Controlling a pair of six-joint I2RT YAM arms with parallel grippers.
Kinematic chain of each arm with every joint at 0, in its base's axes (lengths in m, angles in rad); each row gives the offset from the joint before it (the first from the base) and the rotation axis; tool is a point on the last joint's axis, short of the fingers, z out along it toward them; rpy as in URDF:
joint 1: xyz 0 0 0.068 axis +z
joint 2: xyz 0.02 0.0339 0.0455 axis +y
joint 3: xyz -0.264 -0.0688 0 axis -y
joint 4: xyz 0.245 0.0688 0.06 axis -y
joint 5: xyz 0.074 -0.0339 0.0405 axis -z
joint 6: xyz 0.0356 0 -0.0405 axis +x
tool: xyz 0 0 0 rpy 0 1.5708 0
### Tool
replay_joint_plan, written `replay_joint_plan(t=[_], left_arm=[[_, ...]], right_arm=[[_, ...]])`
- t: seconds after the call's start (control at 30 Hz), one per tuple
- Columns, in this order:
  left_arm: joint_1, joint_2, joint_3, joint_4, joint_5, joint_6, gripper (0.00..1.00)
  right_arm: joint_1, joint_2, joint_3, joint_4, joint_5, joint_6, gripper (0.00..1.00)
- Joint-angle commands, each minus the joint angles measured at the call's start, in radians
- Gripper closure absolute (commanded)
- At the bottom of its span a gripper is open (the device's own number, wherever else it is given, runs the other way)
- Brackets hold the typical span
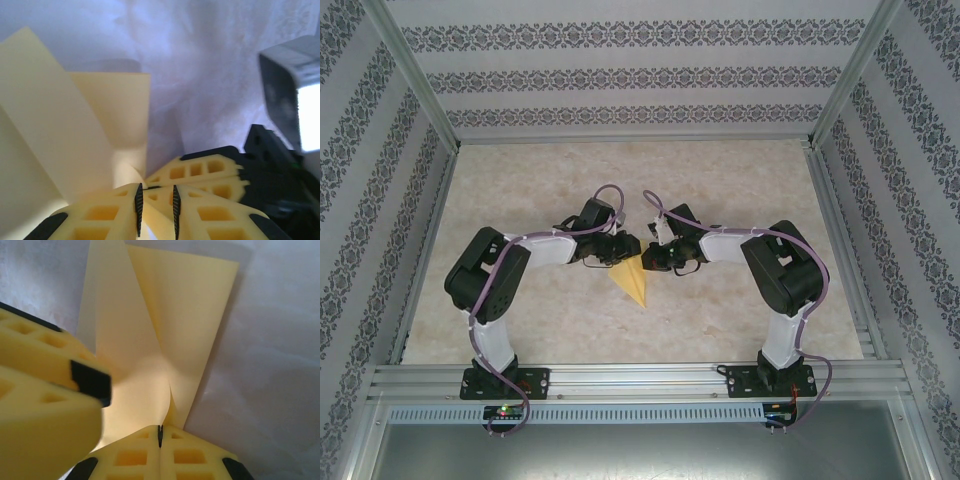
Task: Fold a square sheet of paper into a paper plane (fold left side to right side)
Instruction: Fourth fold the wing at the center of the table.
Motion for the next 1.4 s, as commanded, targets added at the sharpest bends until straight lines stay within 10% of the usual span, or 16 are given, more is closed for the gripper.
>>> replay_joint_plan(t=[0.0, 0.73, 1.03, 1.37], left_arm=[[-0.005, 0.011, 0.011, -0.031, -0.016, 0.024, 0.74], [-0.002, 0.067, -0.083, 0.007, -0.047, -0.006, 0.74], [-0.003, 0.065, -0.104, 0.015, -0.052, -0.008, 0.74], [-0.004, 0.059, -0.101, 0.011, -0.051, -0.005, 0.74]], right_arm=[[0.018, 0.028, 0.002, -0.077, 0.048, -0.033, 0.94], [0.015, 0.023, 0.021, -0.089, 0.050, -0.043, 0.92], [-0.001, -0.128, 0.039, -0.119, 0.042, -0.044, 0.73], [0.088, -0.287, -0.109, -0.073, -0.109, 0.025, 0.77]])
